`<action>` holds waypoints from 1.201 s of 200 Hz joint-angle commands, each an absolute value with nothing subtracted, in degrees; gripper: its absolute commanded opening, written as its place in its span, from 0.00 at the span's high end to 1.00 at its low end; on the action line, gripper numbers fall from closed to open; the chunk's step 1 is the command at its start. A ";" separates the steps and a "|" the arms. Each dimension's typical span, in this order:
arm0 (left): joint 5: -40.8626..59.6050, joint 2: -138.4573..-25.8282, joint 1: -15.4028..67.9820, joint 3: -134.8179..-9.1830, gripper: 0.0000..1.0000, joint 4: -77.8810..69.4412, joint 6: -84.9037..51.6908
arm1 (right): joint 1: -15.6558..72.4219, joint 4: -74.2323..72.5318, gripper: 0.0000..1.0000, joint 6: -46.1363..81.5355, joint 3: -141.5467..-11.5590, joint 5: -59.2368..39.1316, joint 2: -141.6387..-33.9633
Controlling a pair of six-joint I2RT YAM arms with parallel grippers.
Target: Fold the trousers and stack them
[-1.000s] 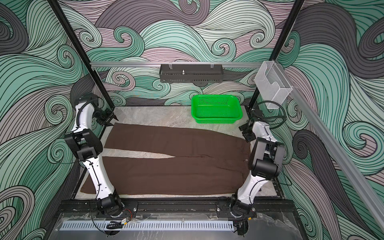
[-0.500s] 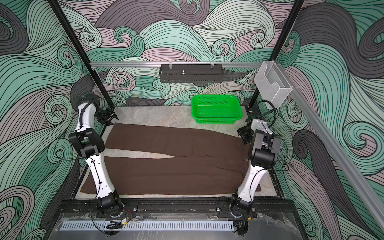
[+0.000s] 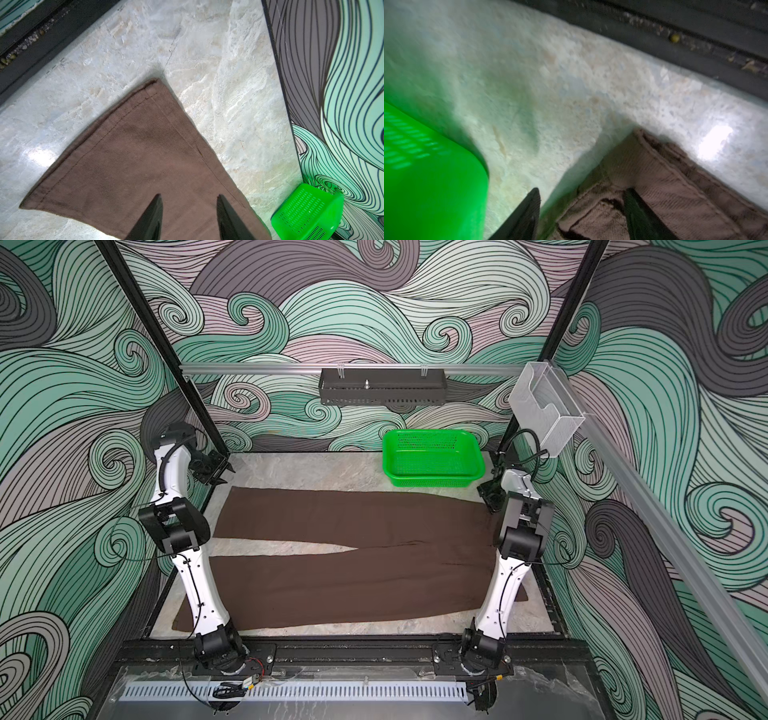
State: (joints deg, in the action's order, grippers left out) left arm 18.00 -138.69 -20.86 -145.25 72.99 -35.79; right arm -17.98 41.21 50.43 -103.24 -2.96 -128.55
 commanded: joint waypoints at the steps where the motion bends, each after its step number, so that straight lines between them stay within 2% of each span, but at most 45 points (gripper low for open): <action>1: 17.19 -140.00 -21.06 -147.57 0.53 72.77 -36.82 | -18.37 44.94 0.32 51.33 -105.28 1.26 -126.53; 25: 16.96 -139.91 -21.18 -147.64 0.53 72.13 -37.51 | -18.46 52.13 0.30 49.65 -111.24 5.83 -127.20; 56: 17.14 -140.27 -21.17 -147.73 0.53 71.28 -38.40 | -19.08 57.98 0.32 48.98 -117.89 5.81 -131.89; 160: 16.22 -140.80 -21.22 -147.81 0.53 69.90 -39.00 | -18.94 60.19 0.35 48.87 -122.88 5.08 -140.62; 209: 17.68 -142.42 -21.26 -147.61 0.53 66.78 -40.61 | -19.15 60.56 0.51 49.35 -123.00 5.08 -143.09; 240: 20.70 -143.98 -21.19 -147.27 0.53 62.33 -42.72 | -19.55 60.63 0.56 49.76 -120.99 4.87 -142.16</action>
